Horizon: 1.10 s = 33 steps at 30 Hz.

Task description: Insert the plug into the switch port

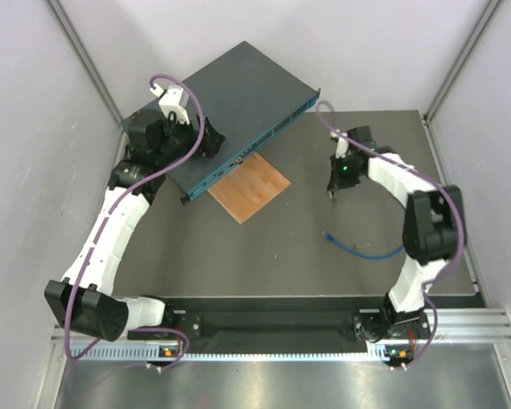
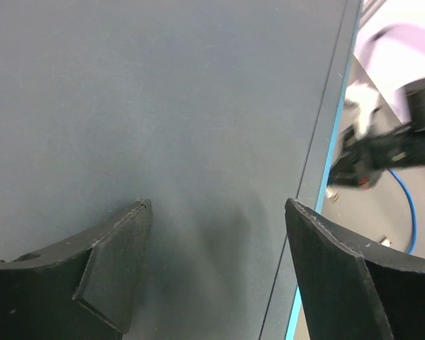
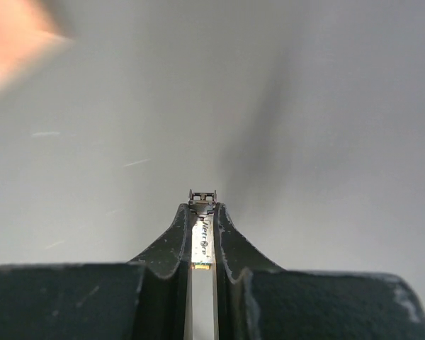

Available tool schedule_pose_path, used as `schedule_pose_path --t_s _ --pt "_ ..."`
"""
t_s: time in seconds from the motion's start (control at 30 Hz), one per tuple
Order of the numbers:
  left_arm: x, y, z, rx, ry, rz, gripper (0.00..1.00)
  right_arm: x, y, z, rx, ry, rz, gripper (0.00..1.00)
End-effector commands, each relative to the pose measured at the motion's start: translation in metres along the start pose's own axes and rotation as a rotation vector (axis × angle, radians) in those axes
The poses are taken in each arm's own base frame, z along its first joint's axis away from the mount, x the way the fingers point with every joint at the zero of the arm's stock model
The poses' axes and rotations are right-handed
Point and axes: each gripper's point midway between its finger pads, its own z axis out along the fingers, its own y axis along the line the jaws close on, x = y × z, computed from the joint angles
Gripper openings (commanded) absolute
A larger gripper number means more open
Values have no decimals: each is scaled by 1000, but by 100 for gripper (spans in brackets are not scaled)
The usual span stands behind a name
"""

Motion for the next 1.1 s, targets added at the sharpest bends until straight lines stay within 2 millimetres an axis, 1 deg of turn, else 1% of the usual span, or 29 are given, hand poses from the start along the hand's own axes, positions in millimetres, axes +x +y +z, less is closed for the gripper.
schedule_pose_path --t_s 0.0,0.03,0.07,0.1,0.13,0.17,0.2,0.23,0.27,0.3,0.33,0.37,0.4,0.43,0.47,0.5,0.53,0.63,0.67,0.73,0.77,0.83,0.93,0.97,1.07 --pt "-23 -19 -7 87 -54 49 81 -78 45 -107 -234 -360 2 0" --pt "-31 -25 -10 107 -73 62 82 -86 62 -128 -332 -399 -10 0" --pt "-35 -30 -12 129 -84 75 82 -100 73 -159 -392 -492 -30 0" --pt "-41 -38 -15 171 -108 98 84 -103 87 -175 -471 -515 -8 0" --pt "-43 -44 -17 201 -114 110 84 -102 105 -192 -578 -532 -32 0" --pt "-46 -50 -19 233 -126 120 85 -113 120 -221 -653 -628 -85 0" --pt "-46 -57 -21 273 -128 126 85 -115 130 -238 -729 -646 -44 0" --pt "-46 -75 -26 376 -132 145 85 -110 139 -247 -796 -648 -47 0" --pt "-46 -86 -30 432 -130 126 85 -110 147 -267 -841 -700 -60 0" --pt "-44 -98 -34 498 -128 122 86 -122 157 -298 -917 -804 -71 0" --pt "-46 -108 -36 558 -158 133 86 -118 160 -303 -952 -823 -58 0" --pt "-41 -130 -44 655 -147 124 87 -119 165 -323 -986 -883 -75 0" --pt "-38 -140 -47 701 -151 129 88 -121 171 -344 -1040 -938 -81 0" --pt "-33 -149 -47 740 -146 129 89 -121 175 -353 -1063 -965 -95 0" --pt "-31 -170 -52 808 -150 133 90 -120 181 -362 -1089 -978 -110 0" --pt "-30 -178 -53 830 -149 123 91 -118 186 -371 -1115 -988 -118 0" --pt "-29 -194 -56 889 -148 98 91 -114 193 -384 -1141 -1030 -164 0" --pt "-24 -210 -56 947 -133 41 91 -108 205 -402 -1183 -1085 -209 0" --pt "-24 -217 -57 975 -137 26 92 -102 214 -407 -1209 -1084 -222 0" --pt "-25 -221 -55 983 -151 5 92 -97 222 -412 -1232 -1088 -241 0" --pt "-25 -225 -54 991 -148 -13 92 -91 230 -416 -1253 -1089 -262 0" --pt "-27 -231 -54 1006 -164 -18 91 -90 233 -416 -1251 -1109 -266 0" --pt "-25 -241 -53 1019 -160 -34 91 -91 240 -415 -1260 -1113 -264 0" --pt "-21 -247 -52 1031 -155 -25 90 -90 243 -415 -1273 -1109 -260 0" --pt "-20 -250 -50 1032 -160 -26 87 -88 252 -415 -1294 -1099 -274 0"
